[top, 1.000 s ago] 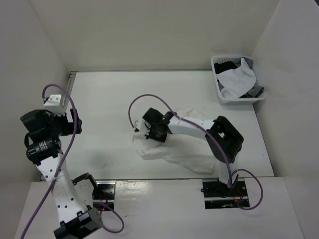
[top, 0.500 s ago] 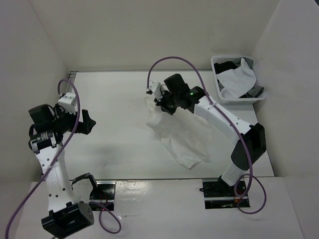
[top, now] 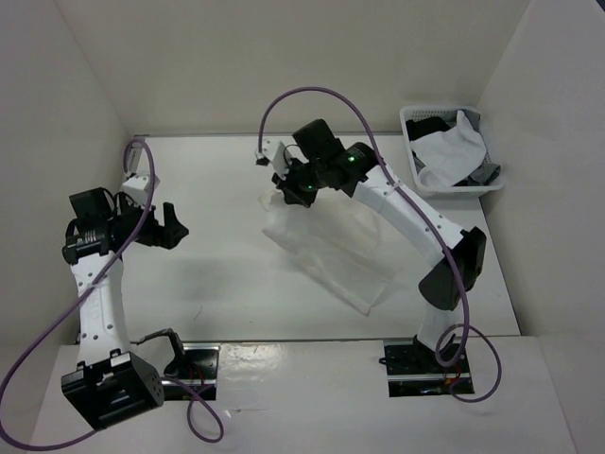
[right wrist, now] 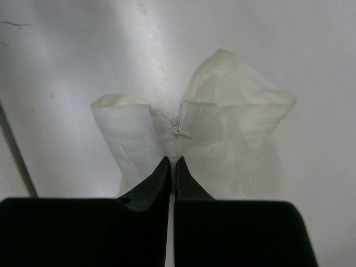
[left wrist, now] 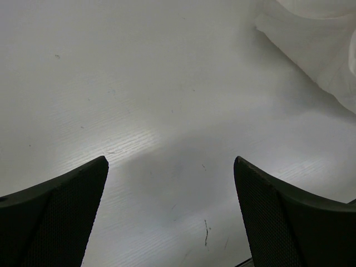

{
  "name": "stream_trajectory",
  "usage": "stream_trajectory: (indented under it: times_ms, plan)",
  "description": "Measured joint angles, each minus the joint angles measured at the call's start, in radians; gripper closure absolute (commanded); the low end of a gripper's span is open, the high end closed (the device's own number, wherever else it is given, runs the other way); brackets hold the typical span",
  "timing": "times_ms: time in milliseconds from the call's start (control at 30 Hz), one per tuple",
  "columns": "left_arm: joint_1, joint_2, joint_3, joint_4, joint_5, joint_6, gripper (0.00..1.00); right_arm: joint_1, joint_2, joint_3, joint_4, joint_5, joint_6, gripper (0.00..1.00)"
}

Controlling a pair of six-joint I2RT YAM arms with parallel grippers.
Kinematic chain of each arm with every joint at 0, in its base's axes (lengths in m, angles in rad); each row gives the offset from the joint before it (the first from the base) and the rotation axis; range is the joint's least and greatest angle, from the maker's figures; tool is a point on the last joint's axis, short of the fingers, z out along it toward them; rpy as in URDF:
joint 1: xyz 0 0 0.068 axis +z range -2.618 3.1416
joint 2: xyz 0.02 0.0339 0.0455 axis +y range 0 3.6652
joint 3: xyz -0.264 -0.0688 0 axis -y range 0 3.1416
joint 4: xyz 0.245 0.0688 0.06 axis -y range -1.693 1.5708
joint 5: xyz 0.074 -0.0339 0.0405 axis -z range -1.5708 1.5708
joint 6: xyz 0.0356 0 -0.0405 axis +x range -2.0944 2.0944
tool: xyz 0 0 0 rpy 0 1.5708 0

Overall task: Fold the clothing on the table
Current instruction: Flatten the skirt out

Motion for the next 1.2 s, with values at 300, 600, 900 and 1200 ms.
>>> stream_trajectory:
  times_ms: [300,600,900,1200]
  plan:
    - [0.039,-0.037,-0.014,0.025,-0.032,-0.021,0.01,0.196,0.148,0.511,-0.252,-0.425,-0.095,1.00]
    - [0.080,-0.067,-0.026,0.029,-0.039,-0.022,0.01,0.044,0.092,0.459,-0.210,-0.439,-0.019,1.00]
    - [0.082,-0.069,-0.033,0.030,-0.029,-0.021,0.01,-0.086,0.105,-0.145,0.057,-0.183,0.137,1.00]
    - [0.016,0.097,-0.016,0.000,0.035,0.011,0.01,-0.081,0.163,-0.263,0.165,-0.129,0.166,1.00]
